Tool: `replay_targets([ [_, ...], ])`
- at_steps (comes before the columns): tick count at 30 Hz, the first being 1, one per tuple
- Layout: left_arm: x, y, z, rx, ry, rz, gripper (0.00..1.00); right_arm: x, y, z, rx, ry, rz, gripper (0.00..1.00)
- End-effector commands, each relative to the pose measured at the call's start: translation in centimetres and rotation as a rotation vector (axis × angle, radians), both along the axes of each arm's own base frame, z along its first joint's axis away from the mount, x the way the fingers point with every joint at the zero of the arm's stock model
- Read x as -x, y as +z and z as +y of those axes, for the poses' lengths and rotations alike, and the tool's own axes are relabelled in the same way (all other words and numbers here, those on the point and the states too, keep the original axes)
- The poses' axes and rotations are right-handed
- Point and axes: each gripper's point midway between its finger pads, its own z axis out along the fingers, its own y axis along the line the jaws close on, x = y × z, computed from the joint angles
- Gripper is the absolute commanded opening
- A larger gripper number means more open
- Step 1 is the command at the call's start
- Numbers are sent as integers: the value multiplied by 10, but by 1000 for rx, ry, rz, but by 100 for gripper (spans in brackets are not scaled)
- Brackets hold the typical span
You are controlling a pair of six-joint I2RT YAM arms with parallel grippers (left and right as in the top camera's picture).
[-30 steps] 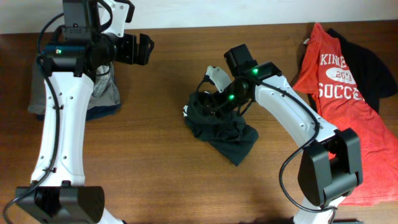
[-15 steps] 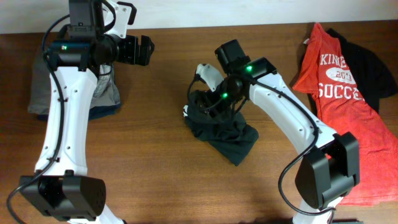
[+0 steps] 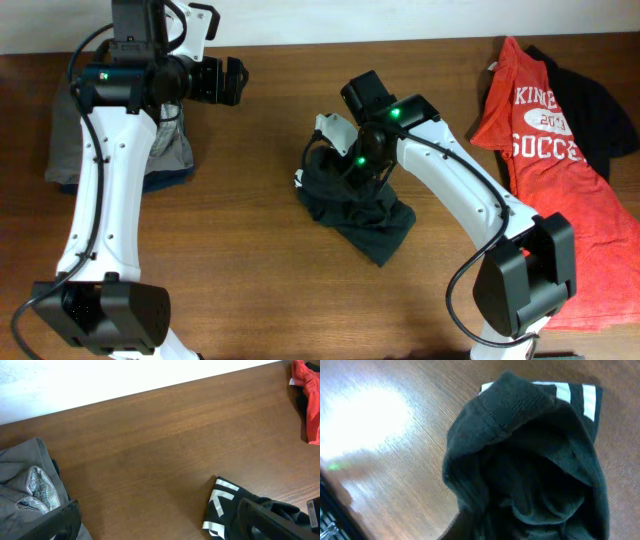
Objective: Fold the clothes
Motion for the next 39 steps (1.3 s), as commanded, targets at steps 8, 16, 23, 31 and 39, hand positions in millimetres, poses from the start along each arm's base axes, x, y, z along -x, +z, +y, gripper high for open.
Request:
replay_targets([
  [8, -2, -1, 5, -30, 7, -7, 99, 64, -15, -55, 294, -207, 302, 4],
  [16, -7, 0, 15, -78, 39, -26, 99, 114, -59, -82, 440, -352, 506, 4],
  [23, -7, -1, 18, -94, 54, -26, 99, 106, -89, -117, 538, -649, 488, 4],
  [31, -8, -4, 18, -94, 53, -20, 99, 92, -82, -131, 378, -730, 546, 4],
  [39, -9, -5, 18, -102, 45, -19, 99, 59, 14, -133, 150, -778, 282, 31],
])
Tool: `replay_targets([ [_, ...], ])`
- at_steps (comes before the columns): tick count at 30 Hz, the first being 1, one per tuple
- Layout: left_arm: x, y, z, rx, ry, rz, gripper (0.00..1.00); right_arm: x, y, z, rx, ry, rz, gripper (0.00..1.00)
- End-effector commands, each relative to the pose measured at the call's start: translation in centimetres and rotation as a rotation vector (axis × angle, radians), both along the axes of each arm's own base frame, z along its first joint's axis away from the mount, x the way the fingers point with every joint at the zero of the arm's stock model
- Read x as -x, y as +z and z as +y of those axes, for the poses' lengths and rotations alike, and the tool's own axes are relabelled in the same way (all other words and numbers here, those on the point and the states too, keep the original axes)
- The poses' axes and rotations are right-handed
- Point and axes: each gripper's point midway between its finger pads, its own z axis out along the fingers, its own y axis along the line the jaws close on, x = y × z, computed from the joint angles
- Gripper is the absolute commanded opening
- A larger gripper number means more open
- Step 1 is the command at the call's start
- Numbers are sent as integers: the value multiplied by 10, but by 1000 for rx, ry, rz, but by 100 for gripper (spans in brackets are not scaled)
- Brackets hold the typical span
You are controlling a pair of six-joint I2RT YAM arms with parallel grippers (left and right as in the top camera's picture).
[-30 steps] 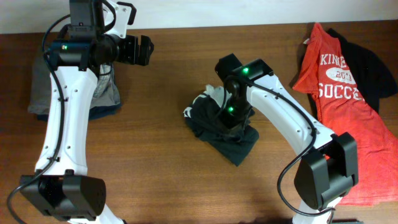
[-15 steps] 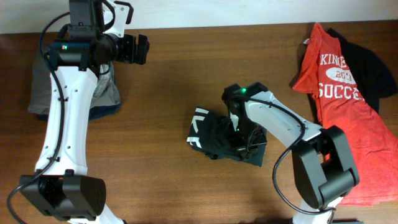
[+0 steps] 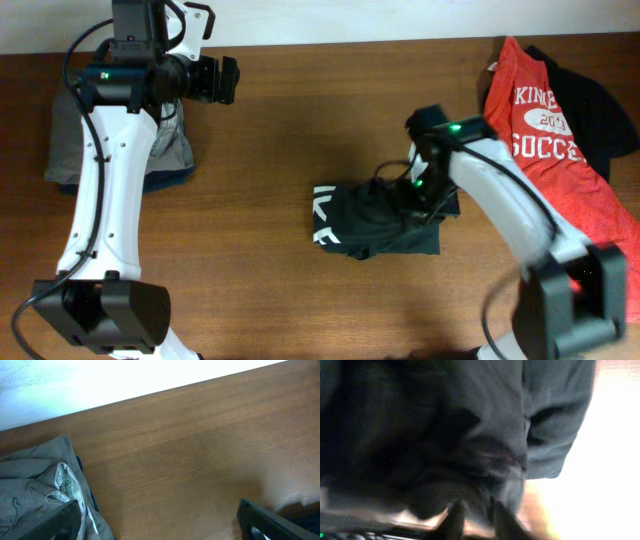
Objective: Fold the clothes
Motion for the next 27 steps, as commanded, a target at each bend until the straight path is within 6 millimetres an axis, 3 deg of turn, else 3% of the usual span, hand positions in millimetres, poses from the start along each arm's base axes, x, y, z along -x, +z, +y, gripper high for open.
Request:
replay_targets([
  [1, -3, -2, 2, -17, -5, -1, 99, -8, 35, -5, -39, -22, -124, 37],
  [5, -3, -2, 2, -17, -5, -2, 99, -8, 32, 2, -54, -2, -118, 41],
  [11, -4, -1, 2, -16, -5, -9, 99, -28, 26, 45, -158, 64, -181, 51],
  [14, -4, -1, 2, -16, -5, -9, 99, -30, 9, 56, -153, 75, -142, 52],
  [16, -4, -1, 2, -16, -5, -8, 99, -28, -7, 60, -143, 84, -93, 49],
  [18, -4, -2, 2, -16, -5, -8, 99, -26, -16, 60, -133, 84, -62, 28],
  [20, -4, -1, 2, -16, -5, -8, 99, -28, -18, 55, -113, 79, -65, 4],
  [22, -4, -1, 2, -16, -5, -8, 99, -26, -12, 42, -98, 50, -60, 4],
  [25, -4, -1, 2, -16, -5, -8, 99, 11, -15, -13, 106, -20, 96, 4],
  [27, -4, -1, 2, -16, -5, -8, 99, 24, -26, -30, 176, -52, 147, 4],
])
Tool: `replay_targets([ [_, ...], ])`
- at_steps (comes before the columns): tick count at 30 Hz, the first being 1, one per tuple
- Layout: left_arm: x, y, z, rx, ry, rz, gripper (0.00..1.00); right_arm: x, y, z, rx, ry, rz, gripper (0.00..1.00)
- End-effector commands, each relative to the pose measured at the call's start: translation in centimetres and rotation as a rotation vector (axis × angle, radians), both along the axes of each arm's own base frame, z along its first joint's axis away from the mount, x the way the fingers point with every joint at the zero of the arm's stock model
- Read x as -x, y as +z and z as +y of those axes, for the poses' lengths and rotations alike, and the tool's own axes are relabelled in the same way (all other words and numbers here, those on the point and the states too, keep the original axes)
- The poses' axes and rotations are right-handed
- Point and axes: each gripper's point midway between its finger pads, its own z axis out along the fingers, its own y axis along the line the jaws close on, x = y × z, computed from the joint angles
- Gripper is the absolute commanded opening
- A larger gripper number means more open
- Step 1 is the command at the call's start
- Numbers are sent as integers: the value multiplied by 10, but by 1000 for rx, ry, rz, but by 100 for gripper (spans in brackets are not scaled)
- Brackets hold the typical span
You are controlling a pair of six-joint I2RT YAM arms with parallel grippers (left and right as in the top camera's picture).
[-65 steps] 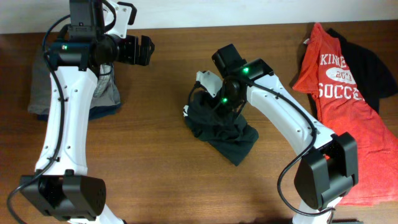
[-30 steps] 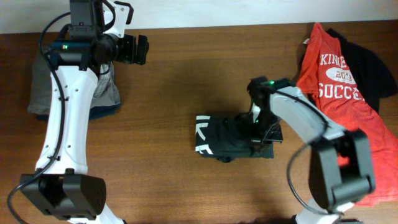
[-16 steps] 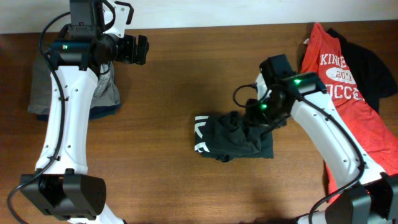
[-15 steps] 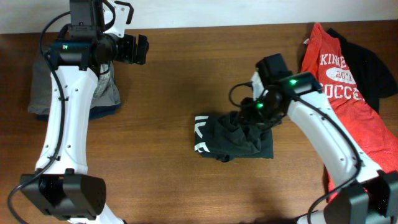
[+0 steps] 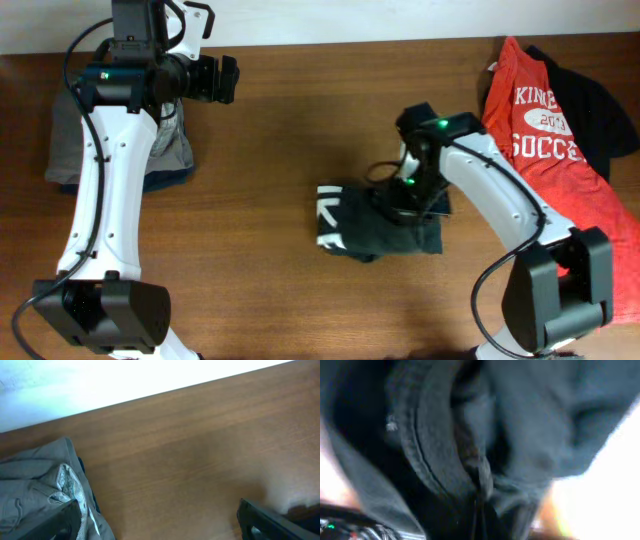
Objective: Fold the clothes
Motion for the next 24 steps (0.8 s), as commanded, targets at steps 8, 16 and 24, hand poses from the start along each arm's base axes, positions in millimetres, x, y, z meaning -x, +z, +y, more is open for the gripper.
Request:
replay_targets([
  [8, -4, -1, 2, -17, -4, -8, 99, 25, -71, -45, 57, -168, 32, 16],
  [16, -4, -1, 2, -17, -4, -8, 99, -26, -15, -42, -9, -87, -125, 57],
  [24, -4, -1, 2, -17, -4, -8, 99, -90, 10, -32, -57, -21, -353, 68],
])
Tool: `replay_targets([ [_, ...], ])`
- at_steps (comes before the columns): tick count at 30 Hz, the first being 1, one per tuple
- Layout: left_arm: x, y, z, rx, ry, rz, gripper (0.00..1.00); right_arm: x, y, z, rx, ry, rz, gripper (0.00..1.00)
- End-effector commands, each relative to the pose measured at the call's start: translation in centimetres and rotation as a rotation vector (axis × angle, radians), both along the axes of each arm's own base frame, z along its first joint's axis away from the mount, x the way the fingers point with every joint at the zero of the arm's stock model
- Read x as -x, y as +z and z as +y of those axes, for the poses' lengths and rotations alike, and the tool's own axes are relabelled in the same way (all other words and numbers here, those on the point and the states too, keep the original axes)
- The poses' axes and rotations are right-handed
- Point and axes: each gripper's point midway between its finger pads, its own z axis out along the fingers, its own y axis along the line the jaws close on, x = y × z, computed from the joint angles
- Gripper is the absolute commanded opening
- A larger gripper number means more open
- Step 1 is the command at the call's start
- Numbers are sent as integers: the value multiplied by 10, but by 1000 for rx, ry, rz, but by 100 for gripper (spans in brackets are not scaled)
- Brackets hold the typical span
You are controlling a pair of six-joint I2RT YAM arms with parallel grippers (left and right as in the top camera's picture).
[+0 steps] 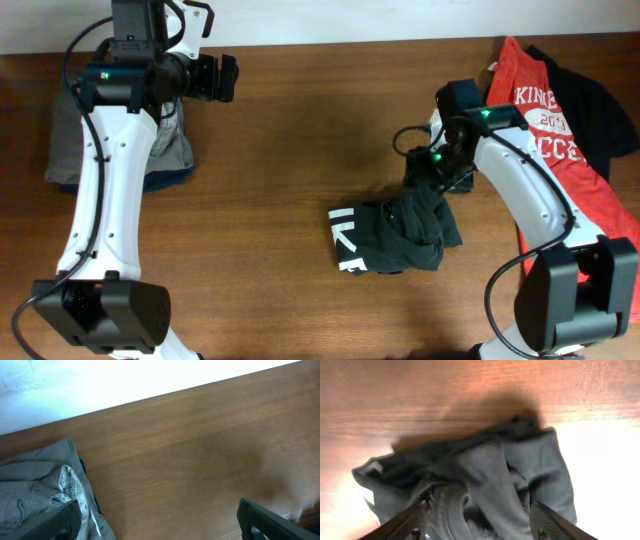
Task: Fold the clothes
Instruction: 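Lift the right gripper off the bundle and retract it rightward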
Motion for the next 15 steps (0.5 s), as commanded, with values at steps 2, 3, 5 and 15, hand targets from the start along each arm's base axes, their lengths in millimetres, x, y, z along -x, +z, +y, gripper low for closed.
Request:
replay_targets([
  [2, -3, -3, 2, -14, -7, -1, 99, -4, -21, 9, -49, 59, 20, 59],
  [3, -3, -3, 2, -14, -7, -1, 99, -3, -28, 13, -67, 76, 44, 50],
  [5, -3, -3, 2, -14, -7, -1, 99, 0, -36, 21, -110, 106, 71, 39],
  [15, -2, -3, 2, -14, -7, 0, 99, 13, -41, 22, -138, 172, 128, 4],
])
